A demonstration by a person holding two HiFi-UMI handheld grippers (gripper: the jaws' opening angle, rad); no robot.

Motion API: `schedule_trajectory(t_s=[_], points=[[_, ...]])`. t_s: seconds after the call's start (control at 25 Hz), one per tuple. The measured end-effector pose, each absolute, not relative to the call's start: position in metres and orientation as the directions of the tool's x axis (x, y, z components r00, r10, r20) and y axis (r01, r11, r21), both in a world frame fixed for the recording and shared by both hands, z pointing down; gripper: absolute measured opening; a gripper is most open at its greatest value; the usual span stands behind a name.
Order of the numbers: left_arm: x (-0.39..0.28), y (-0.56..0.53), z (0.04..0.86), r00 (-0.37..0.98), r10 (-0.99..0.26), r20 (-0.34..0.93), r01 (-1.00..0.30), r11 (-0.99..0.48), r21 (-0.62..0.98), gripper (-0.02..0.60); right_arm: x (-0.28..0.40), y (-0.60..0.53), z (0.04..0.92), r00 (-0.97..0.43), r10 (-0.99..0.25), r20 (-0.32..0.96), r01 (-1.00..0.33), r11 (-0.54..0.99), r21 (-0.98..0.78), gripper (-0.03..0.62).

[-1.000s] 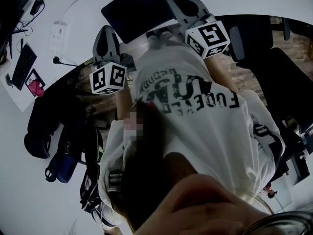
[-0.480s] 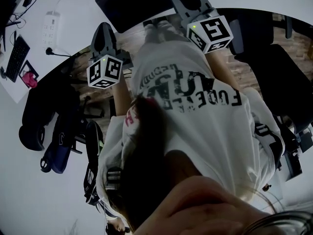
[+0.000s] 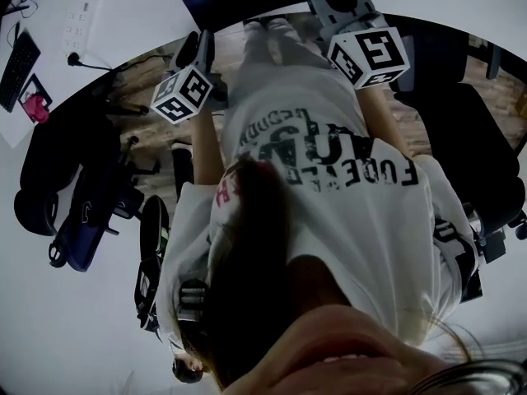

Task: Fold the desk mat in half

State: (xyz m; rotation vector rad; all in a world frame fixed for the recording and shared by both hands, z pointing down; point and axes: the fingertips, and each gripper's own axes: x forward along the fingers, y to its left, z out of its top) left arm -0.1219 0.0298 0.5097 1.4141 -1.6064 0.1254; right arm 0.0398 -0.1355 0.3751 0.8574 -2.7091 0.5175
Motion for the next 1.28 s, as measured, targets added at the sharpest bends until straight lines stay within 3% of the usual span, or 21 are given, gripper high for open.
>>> schedule_trajectory(t_s=[0.28, 0.76, 1.0, 1.28], points=[[-0.101, 0.031, 0.545, 0.208, -0.665, 0.718, -0.733, 0.38, 0.564, 0.156, 0.035, -0.135, 0.391, -0.793, -0.493, 0.358, -0.591, 0.765, -0.256, 0.0], [-0.107, 0.037, 0.547, 0.2, -0.673, 0.712, -0.661, 0.444, 0.605, 0.17, 0.018, -0.119, 0.396, -0.81, -0.458, 0.367, -0.565, 0.776, -0.279, 0.0], [-0.104, 0.03, 0.559, 0.258, -0.651, 0.714, -0.634, 0.444, 0.633, 0.177, 0.014, -0.118, 0.394, -0.812, -0.456, 0.365, -0.562, 0.779, -0.277, 0.0], [-0.112, 0.029, 0.547, 0.203, -0.667, 0.717, -0.666, 0.443, 0.6, 0.034, 0.006, -0.119, 0.396, -0.809, -0.463, 0.363, -0.567, 0.778, -0.27, 0.0]])
